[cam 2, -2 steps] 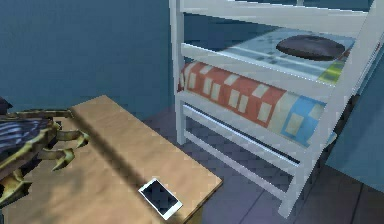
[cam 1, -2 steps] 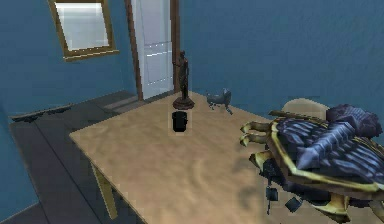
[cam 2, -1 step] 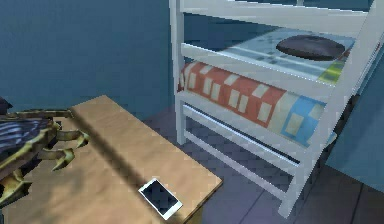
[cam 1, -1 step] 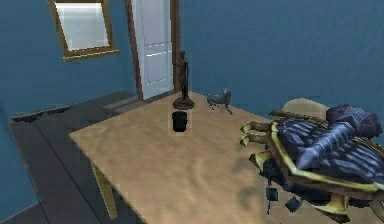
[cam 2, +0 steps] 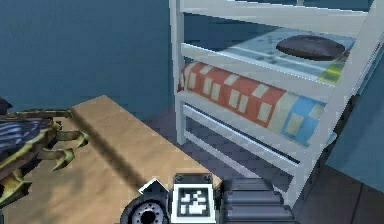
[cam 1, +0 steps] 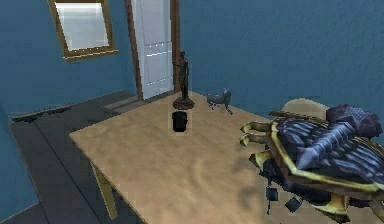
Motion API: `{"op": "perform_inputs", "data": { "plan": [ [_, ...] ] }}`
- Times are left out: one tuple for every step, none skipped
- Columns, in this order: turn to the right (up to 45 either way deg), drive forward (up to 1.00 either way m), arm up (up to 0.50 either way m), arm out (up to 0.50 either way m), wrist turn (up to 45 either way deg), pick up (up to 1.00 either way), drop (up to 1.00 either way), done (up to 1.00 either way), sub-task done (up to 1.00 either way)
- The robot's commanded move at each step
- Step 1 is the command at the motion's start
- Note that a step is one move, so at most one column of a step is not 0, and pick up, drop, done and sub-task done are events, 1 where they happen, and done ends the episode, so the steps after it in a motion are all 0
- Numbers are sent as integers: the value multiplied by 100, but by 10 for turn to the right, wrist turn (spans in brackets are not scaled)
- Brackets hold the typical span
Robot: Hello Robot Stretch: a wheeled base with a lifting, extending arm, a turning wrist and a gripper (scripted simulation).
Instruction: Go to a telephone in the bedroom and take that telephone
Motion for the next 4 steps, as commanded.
{"op": "perform_inputs", "data": {
  "plan": [
    [0, 0, 0, 6, 0, 0, 0, 0, 0],
    [0, 0, 0, 0, 450, 0, 0, 0, 0],
    [0, 0, 0, 0, 450, 0, 0, 0, 0],
    [0, 0, 0, 0, 450, 0, 0, 0, 0]
  ]
}}
